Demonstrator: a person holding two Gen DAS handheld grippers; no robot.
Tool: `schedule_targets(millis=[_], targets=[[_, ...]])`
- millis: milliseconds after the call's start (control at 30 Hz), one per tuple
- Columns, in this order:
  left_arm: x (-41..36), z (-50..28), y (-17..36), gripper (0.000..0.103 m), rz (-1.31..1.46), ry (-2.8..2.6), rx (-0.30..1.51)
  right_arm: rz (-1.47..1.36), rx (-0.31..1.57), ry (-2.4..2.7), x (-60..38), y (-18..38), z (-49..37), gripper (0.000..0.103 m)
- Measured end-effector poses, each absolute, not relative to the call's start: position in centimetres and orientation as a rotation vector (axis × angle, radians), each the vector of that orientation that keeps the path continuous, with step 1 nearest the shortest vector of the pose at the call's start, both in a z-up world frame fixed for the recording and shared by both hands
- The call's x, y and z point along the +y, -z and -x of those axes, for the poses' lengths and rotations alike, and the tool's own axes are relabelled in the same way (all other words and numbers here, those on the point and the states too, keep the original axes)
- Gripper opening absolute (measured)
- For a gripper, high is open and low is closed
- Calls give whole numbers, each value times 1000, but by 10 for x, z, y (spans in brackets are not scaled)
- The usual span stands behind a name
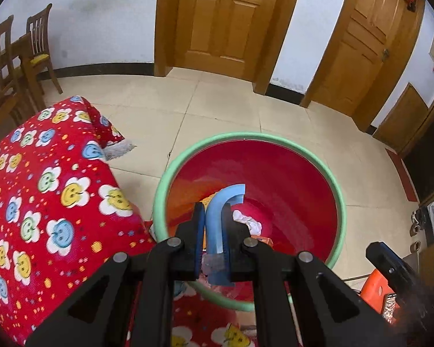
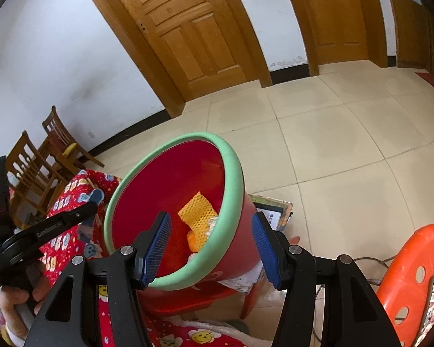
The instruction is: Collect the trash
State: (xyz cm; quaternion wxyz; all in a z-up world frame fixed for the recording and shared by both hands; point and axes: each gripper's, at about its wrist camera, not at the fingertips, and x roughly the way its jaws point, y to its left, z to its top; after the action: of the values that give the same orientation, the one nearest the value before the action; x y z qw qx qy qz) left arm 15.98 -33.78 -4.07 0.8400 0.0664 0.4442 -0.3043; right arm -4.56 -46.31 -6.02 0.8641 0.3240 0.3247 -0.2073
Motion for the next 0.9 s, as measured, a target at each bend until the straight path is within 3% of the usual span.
schedule_targets(millis=[300, 433, 733, 900], targets=[[-352, -160, 52, 12, -177, 647, 958, -689, 683, 439, -463, 62, 48, 59], [-355, -156, 52, 40, -201, 630, 955, -697, 683, 435, -464, 63, 49, 59], [-343, -149, 43, 67, -205, 579, 941, -702, 681, 420, -460, 60, 52, 59], [-330, -148, 38, 71, -188, 561, 949, -696, 673, 413, -457, 56, 51, 59]])
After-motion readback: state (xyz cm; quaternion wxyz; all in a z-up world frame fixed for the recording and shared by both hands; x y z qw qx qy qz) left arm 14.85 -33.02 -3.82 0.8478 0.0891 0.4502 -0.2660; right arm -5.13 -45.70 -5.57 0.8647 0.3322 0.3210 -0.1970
